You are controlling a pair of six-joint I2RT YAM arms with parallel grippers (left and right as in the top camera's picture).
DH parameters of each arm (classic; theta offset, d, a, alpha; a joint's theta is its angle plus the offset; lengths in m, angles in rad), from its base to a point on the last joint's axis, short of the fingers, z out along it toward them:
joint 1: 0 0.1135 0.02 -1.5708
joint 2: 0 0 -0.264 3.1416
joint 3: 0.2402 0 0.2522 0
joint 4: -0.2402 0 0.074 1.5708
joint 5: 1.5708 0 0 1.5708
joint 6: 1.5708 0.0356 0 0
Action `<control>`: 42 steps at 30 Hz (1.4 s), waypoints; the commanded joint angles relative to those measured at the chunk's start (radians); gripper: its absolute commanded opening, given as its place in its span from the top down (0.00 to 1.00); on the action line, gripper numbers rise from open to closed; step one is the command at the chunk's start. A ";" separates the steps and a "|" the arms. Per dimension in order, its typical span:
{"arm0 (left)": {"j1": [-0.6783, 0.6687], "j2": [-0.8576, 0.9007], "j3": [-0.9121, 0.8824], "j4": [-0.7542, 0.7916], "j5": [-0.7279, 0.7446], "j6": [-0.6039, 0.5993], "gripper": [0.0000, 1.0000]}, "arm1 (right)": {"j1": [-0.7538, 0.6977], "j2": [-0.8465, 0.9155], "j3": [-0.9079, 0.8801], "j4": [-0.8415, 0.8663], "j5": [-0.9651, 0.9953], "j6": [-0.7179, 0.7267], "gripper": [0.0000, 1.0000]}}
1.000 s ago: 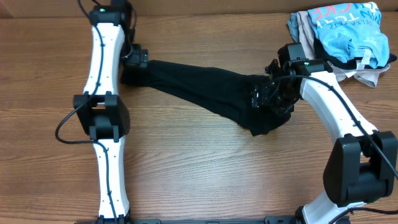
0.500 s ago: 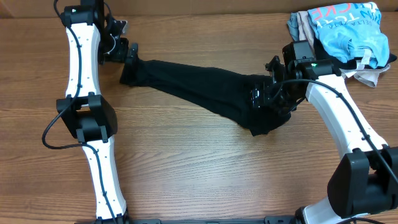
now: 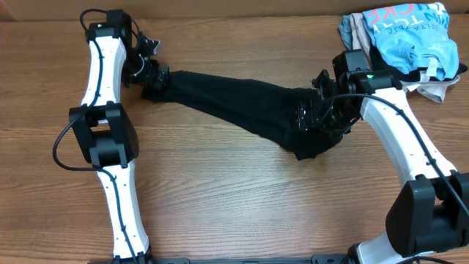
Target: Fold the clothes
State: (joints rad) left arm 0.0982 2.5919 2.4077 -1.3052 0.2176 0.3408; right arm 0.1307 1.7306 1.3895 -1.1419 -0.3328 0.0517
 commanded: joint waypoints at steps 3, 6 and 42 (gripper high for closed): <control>0.000 -0.011 -0.043 0.008 0.020 0.015 0.18 | -0.005 -0.027 0.026 0.003 0.011 -0.008 0.11; 0.000 -0.011 -0.074 -0.002 0.011 -0.008 0.51 | -0.005 -0.027 0.026 0.010 0.018 -0.008 0.12; -0.288 -0.175 0.069 -0.342 -0.068 -0.185 0.96 | -0.106 0.049 0.026 0.199 -0.048 -0.033 0.41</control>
State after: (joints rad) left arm -0.0875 2.4329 2.4943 -1.6733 0.1284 0.1593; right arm 0.0559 1.7863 1.3899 -0.9356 -0.3359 0.0227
